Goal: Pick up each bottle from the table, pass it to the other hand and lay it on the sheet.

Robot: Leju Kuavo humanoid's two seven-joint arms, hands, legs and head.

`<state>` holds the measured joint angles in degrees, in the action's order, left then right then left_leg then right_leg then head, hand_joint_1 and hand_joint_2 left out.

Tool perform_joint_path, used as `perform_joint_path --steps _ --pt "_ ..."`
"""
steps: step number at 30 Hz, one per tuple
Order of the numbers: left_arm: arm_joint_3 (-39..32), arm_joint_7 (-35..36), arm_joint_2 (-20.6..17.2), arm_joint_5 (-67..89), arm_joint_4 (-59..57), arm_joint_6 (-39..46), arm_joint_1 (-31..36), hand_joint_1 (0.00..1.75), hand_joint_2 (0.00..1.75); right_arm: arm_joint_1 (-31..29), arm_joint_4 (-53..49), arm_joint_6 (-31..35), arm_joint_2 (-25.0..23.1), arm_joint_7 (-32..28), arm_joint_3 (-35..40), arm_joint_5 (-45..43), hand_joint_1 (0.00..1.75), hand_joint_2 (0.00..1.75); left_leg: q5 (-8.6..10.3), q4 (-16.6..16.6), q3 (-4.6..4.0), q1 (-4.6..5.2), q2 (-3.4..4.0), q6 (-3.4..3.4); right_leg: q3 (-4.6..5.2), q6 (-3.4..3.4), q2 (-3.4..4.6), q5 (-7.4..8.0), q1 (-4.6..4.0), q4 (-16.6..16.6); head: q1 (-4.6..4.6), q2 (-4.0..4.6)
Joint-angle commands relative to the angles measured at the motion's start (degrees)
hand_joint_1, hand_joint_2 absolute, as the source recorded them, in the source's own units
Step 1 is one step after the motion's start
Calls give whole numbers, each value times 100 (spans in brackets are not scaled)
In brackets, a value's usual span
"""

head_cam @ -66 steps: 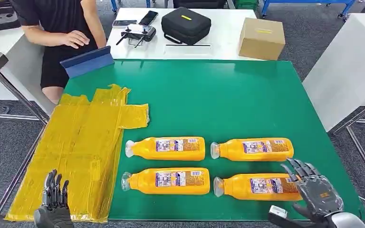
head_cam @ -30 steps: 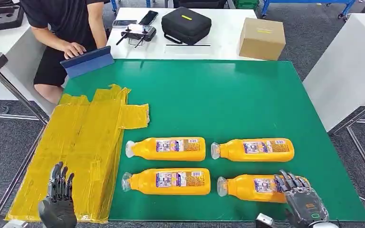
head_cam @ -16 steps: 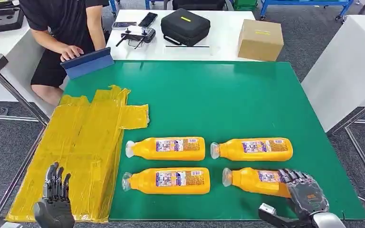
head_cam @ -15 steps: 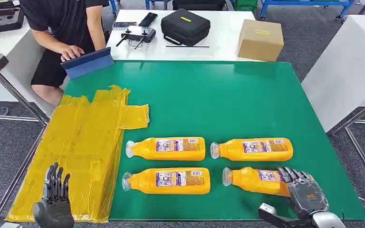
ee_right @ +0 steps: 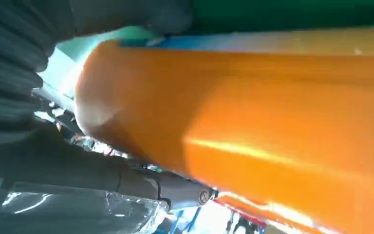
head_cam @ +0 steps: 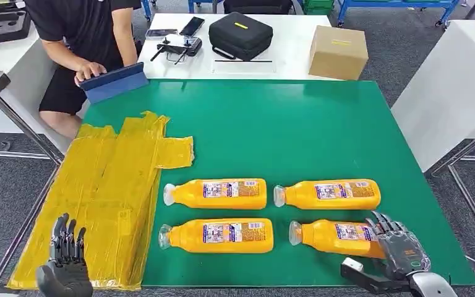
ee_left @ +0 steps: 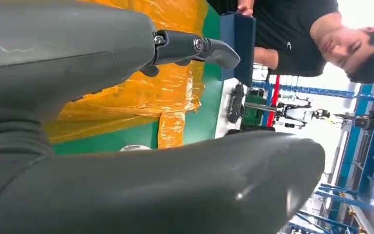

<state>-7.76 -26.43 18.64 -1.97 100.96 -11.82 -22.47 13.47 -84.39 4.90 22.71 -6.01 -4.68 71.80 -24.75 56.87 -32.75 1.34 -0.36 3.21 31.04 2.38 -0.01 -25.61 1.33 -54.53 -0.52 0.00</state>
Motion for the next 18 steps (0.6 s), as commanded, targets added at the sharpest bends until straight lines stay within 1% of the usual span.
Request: perform_joint_path --steps 1,3,5,7,8,11,12,13,14,15,17,18 --pt "-75 49 -122 -37 -128 94 209 0 0 -107 698 -41 -28 -3 208 -73 175 175 2 -4 4 -9 -11 -18 -10 -11 -10 1 -8 11 -2 0" --pt "-81 43 -122 -54 -145 132 233 0 0 -190 817 -15 -15 -76 227 -100 175 175 3 -7 3 -14 -11 -32 -11 -21 -10 2 -13 16 -2 0" --pt "-80 43 -122 -54 -144 133 236 0 0 -207 821 -15 -11 -76 224 -100 175 175 1 -5 9 -8 -1 -17 -14 -11 -1 2 -8 11 0 0" --pt "-81 26 -125 -66 -140 165 233 0 0 -282 935 43 -18 -142 244 -131 175 175 3 -7 5 -14 -3 -33 -12 -20 -5 5 -14 17 0 0" --pt "-77 13 -128 -87 -130 200 223 0 0 -298 931 126 -44 -265 235 -245 175 175 2 -7 9 -12 -4 -24 -15 -15 -5 4 -12 16 0 0" --pt "-99 -14 -115 -99 -109 234 189 0 0 -210 576 127 -41 -647 236 -752 175 175 3 -7 5 -13 -2 -32 -10 -20 -3 6 -14 17 -2 0" --pt "-102 -15 -117 -100 -105 230 182 0 0 -180 491 100 -28 -646 231 -782 175 175 0 -4 7 -9 1 -24 -11 -15 0 3 -9 10 -2 0" --pt "-104 -15 -119 -102 -104 228 174 0 0 -149 415 60 -17 -636 224 -804 175 175 0 -4 3 -13 1 -33 -8 -20 -1 4 -13 12 0 0" --pt "-104 -15 -119 -102 -104 228 174 0 0 -149 415 60 -17 -636 224 -804 175 175 1 -4 4 -7 -1 -22 -8 -13 -3 2 -7 7 -2 0" --pt "-111 -20 -113 -103 -101 232 174 0 0 -114 329 23 -4 -701 220 -922 175 175 1 -4 2 -9 -2 -32 -6 -20 -4 1 -9 8 -2 0" --pt "-115 -23 -112 -103 -103 226 168 0 0 -50 194 7 26 -742 202 -1015 175 175 -1 -2 6 -7 -2 -17 -9 -11 -3 -1 -7 5 -2 0" --pt "-115 -23 -112 -103 -103 226 168 0 0 -50 194 7 26 -742 202 -1015 175 175 -2 -3 4 -9 -4 -28 -8 -18 -5 -1 -9 7 -2 0"
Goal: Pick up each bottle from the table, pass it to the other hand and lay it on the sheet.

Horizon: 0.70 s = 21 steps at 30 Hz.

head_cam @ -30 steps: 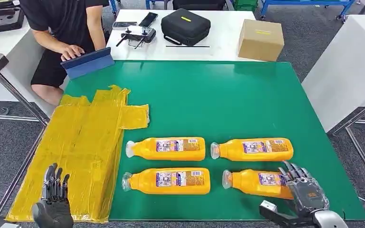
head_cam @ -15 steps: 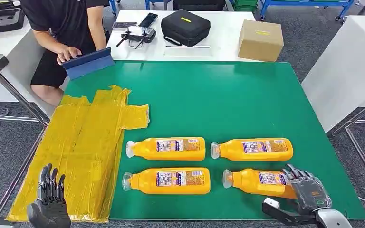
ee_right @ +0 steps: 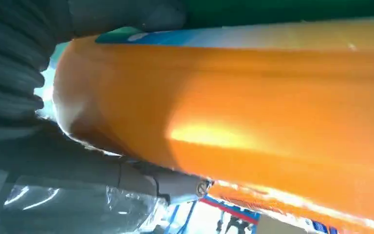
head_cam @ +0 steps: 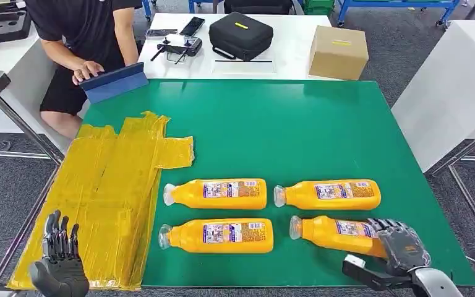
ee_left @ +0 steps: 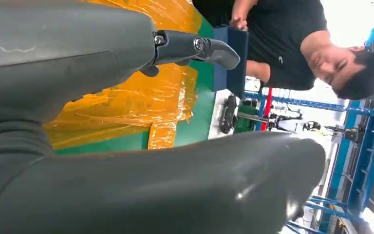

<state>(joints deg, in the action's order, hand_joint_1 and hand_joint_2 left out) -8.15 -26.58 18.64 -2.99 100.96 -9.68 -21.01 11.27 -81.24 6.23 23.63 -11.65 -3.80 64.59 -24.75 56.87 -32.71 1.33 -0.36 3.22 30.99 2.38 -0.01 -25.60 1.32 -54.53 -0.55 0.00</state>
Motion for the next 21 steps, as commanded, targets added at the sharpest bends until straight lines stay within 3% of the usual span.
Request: perform_joint_path --steps 1,4,6,8,10,13,14,17,21 --pt "-99 -19 -96 2 -97 20 5 0 0 291 -382 -117 2 -346 108 -538 175 175 -1 -3 2 -5 -3 -20 -4 -13 -4 -2 -5 4 0 0" --pt "-201 -40 -42 4 -110 -23 -54 0 0 963 -1667 -353 275 -644 -160 -1544 175 175 -5 -1 -9 -5 -12 -31 -20 -20 -15 -10 -4 -2 0 0" --pt "-268 -57 -13 22 -208 -96 -87 0 0 1624 -2731 -512 578 -790 -721 -2427 175 175 -9 6 -11 0 -19 -28 -26 -18 -21 -17 2 -11 2 0" --pt "-282 -68 -2 22 -327 -232 -99 0 0 2190 -3635 -835 576 -929 -1626 -3111 175 175 -5 10 -30 13 -47 -18 -27 -10 -43 -23 16 -24 2 0" --pt "-110 -76 -150 87 -516 -274 -50 0 0 2455 -4465 -1567 68 -1228 -2832 -3688 175 175 -6 9 -40 16 -49 -20 -17 -10 -48 -24 21 -24 4 0" --pt "230 -55 -402 60 -746 -58 100 0 0 2024 -5040 -2978 -703 -1652 -4286 -4144 175 175 -7 7 -50 7 -43 -28 -12 -15 -43 -21 12 -16 2 0" --pt "267 -54 -419 46 -767 -13 123 0 175 1949 -5073 -3163 -751 -1682 -4431 -4174 175 175 -10 7 -48 6 -45 -36 -14 -20 -46 -25 12 -18 2 0" --pt "464 -6 -527 29 -858 135 247 0 175 1566 -4993 -3702 -799 -1771 -4779 -4424 175 175 3 -4 -62 8 -39 -20 8 -6 -34 -8 13 -5 2 0" --pt "615 10 -568 -57 -808 209 248 0 175 1223 -4675 -3790 -714 -1802 -4536 -4490 175 175 -4 -8 -48 -2 -30 -21 41 -1 -23 -13 2 8 0 0"
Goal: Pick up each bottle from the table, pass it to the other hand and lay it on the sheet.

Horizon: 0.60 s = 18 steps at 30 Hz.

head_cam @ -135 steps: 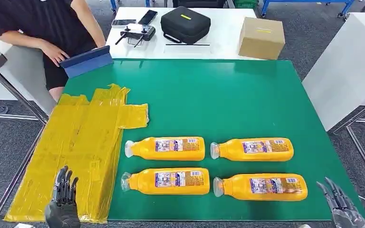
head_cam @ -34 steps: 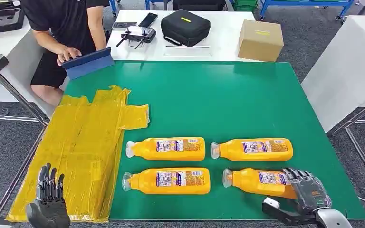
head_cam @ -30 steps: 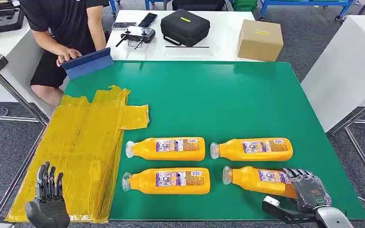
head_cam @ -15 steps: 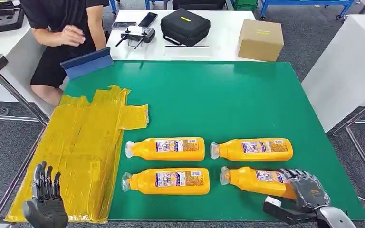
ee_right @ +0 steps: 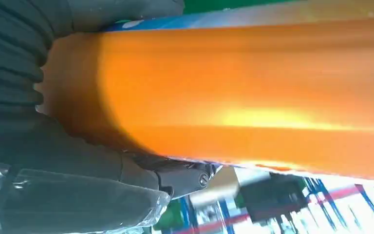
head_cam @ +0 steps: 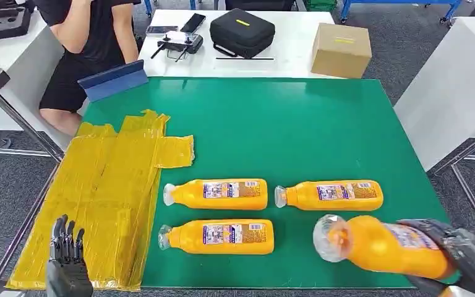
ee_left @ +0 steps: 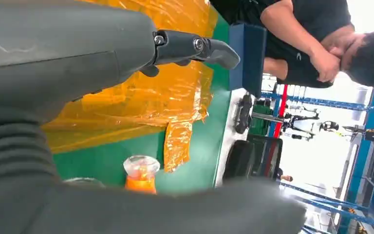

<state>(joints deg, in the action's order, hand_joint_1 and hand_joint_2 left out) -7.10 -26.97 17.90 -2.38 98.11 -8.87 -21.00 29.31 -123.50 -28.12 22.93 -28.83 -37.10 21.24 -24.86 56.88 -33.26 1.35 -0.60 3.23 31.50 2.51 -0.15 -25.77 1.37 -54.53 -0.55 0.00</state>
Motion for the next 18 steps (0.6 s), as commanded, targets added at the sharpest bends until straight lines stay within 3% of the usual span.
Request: perform_joint_path --steps 1,5,7,8,9,10,11,12,14,18 --pt "684 78 -575 -162 -503 222 247 0 175 -702 -193 -19 -576 -110 -764 50 175 175 6 -11 9 -4 0 -27 -12 -18 -4 5 -4 12 0 0" --pt "1024 90 -731 -336 -511 406 265 0 175 -610 220 891 -181 99 126 -44 171 175 5 -9 18 -1 16 -11 -73 -7 15 11 -2 12 2 0" --pt "1383 68 -763 -345 -611 464 321 0 175 -979 958 1674 155 193 1183 86 175 175 5 -12 29 -3 27 -17 -84 -11 23 15 -4 20 2 0" --pt "1653 34 -787 -362 -717 627 406 0 175 -1478 1681 2294 402 261 2137 131 173 175 4 -16 36 -6 34 -25 -91 -16 30 17 -7 26 4 0" --pt "1959 34 -867 -450 -810 600 555 0 175 -2371 2465 2393 66 177 2901 368 171 175 4 -18 39 -11 55 -21 -94 -12 52 28 -12 36 2 0" --pt "2159 22 -898 -544 -907 768 703 0 175 -3172 3381 3011 -93 273 3826 612 173 175 4 -18 34 -13 71 -15 -92 -9 68 33 -15 36 2 0" --pt "2370 33 -995 -597 -926 838 792 0 175 -3550 3797 3355 -191 340 4340 621 173 175 11 -41 55 -26 123 -26 -110 -15 119 63 -28 69 2 0" --pt "2473 49 -1028 -653 -1019 868 929 0 175 -3966 4294 3601 -508 375 4709 795 173 175 13 -42 45 -27 127 -22 -113 -13 123 65 -31 68 4 0" --pt "2575 74 -1083 -731 -1034 965 1014 0 175 -4243 4592 3978 -599 521 5255 720 171 175 16 -40 51 -34 158 -27 -106 -26 150 75 -41 61 -2 0" --pt "2650 152 -1136 -1031 -1124 615 1280 0 175 -4994 5300 4109 -1526 677 5800 790 169 175 32 -23 50 -19 159 -22 -73 -33 146 79 -26 23 7 0"
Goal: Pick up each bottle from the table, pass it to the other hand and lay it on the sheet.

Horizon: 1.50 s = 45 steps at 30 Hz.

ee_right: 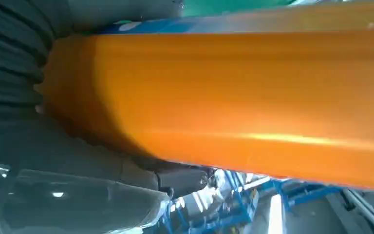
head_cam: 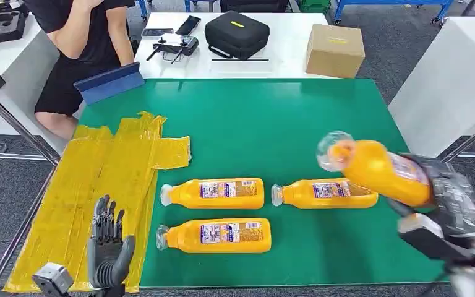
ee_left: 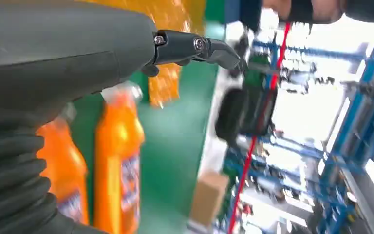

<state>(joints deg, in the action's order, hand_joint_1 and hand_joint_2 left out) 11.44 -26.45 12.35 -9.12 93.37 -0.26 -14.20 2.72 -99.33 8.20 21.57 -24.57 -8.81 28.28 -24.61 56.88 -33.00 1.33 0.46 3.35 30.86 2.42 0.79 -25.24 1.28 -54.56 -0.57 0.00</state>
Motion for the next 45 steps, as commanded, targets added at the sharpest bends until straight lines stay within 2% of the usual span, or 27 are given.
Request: perform_joint_path --steps 1,2,4,6,8,9,10,12,20,27,30,35,36,37,38,45 --pt "780 151 -573 -394 -661 -290 676 0 175 -2552 3093 539 -1618 346 3083 128 171 175 16 -22 19 -12 49 -29 -6 -17 48 24 -10 20 4 0" --pt "746 214 -536 -458 -692 -378 820 0 175 -2858 3366 597 -1948 388 3230 137 168 175 19 -9 4 -20 35 -23 -2 -12 35 18 -16 10 4 0" --pt "712 351 -497 -605 -759 -560 993 0 175 -3051 3489 664 -2229 480 3353 115 171 175 25 -16 3 -23 51 -44 6 -20 55 24 -19 5 4 0" --pt "709 388 -478 -612 -800 -634 1093 0 175 -3054 3395 686 -2358 514 3403 130 171 175 32 -7 -17 -25 15 -37 21 -10 20 14 -21 -12 7 0" --pt "691 396 -441 -611 -887 -641 1215 0 175 -3014 3216 678 -2491 643 3477 217 168 175 33 -7 -15 -29 12 -51 24 -18 16 13 -22 -15 7 0" --pt "692 401 -443 -624 -933 -639 1267 0 175 -2971 3076 647 -2559 666 3508 259 173 175 35 -5 -23 -28 -12 -42 27 -12 -2 9 -20 -17 4 0" --pt "695 406 -446 -636 -947 -639 1290 0 175 -2962 2996 609 -2622 766 3534 327 166 175 36 -4 -28 -28 -25 -40 29 -10 -17 7 -18 -19 4 0" --pt "669 423 -440 -736 -943 -614 1298 0 175 -2888 2727 505 -2736 902 3530 447 168 175 33 -5 -28 -29 -30 -48 26 -15 -22 4 -18 -19 2 0" --pt "622 439 -447 -820 -974 -598 1355 0 175 -2903 2691 410 -2823 956 3536 474 168 175 38 -1 -61 -22 -63 -39 46 -9 -53 2 -10 -21 2 0" --pt "602 435 -442 -867 -995 -589 1378 0 175 -2873 2728 330 -2842 912 3537 457 168 175 36 0 -56 -22 -64 -49 41 -17 -56 1 -10 -20 2 0" --pt "550 431 -449 -884 -1050 -581 1461 0 175 -2710 2856 234 -2964 869 3664 430 169 175 36 -2 -54 -22 -64 -51 39 -17 -56 1 -11 -18 2 0" --pt "404 441 -397 -946 -1025 -564 1476 0 175 -2408 3313 210 -3180 744 3995 499 159 175 37 -7 -50 -24 -64 -42 37 -12 -55 2 -13 -11 2 0" --pt "390 460 -377 -996 -1011 -587 1472 0 175 -2375 3394 205 -3203 743 4028 480 164 175 34 -11 -40 -27 -61 -53 27 -19 -54 1 -16 -7 2 0" --pt "381 480 -357 -1037 -990 -615 1468 0 175 -2331 3482 219 -3233 727 4061 482 159 175 35 -8 -45 -26 -63 -47 32 -15 -55 1 -15 -9 2 0" --pt "388 480 -344 -1037 -979 -616 1474 0 175 -2291 3516 215 -3244 728 4080 483 161 175 36 -6 -53 -25 -65 -40 39 -11 -57 2 -15 -12 2 0" --pt "367 555 -296 -1153 -918 -717 1464 0 175 -2367 3739 212 -3292 705 4098 503 162 175 35 -2 -60 -27 -69 -48 43 -16 -61 -1 -15 -13 0 0"
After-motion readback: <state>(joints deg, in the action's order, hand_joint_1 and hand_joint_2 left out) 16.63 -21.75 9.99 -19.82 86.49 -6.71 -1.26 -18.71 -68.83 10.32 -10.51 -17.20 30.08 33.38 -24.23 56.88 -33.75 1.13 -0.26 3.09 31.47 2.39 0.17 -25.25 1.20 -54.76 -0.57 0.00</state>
